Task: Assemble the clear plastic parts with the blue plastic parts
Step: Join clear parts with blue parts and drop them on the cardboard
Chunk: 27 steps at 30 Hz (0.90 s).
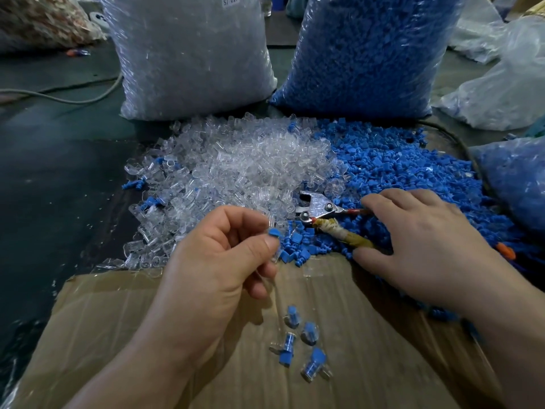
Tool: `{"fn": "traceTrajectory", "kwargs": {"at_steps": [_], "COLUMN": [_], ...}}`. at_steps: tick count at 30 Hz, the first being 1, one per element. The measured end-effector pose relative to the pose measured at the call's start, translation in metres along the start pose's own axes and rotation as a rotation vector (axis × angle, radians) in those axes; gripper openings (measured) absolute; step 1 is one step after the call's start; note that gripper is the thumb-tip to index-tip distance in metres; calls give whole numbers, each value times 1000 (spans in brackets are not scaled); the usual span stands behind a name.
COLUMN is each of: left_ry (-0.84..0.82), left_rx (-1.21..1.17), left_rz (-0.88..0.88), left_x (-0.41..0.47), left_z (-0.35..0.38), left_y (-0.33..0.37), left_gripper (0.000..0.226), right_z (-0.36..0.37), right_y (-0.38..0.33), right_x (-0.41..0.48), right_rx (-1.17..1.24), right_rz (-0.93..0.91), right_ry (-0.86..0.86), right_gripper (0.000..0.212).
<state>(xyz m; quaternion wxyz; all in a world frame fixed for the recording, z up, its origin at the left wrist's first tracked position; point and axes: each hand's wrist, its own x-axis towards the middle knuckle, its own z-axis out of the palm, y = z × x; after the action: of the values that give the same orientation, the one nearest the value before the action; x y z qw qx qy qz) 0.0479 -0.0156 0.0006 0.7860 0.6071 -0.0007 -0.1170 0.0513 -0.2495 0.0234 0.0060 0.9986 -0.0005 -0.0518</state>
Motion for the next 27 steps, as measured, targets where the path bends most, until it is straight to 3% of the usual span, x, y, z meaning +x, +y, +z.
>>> {"fn": "traceTrajectory", "kwargs": {"at_steps": [8,19,23,27], "left_ry": [-1,-2,10,22], "left_rx": [10,10,26,90], "left_rz": [3,-28,27,122], "left_x": [0,0,1,3], "left_z": [1,-4,-6,-12], "left_y": [2,0,2,2], "left_gripper": [14,16,17,13], "right_z": [2,-6,-8,-7], "right_y": [-3,-5,-15,-19], "right_x": [7,-1,-14,-22], "right_rx": [-39,324,340,328], "right_rz": [-36,-4,-195,-285], "right_ry": [83,441,351,240], "right_gripper": [65,50,43,52]}}
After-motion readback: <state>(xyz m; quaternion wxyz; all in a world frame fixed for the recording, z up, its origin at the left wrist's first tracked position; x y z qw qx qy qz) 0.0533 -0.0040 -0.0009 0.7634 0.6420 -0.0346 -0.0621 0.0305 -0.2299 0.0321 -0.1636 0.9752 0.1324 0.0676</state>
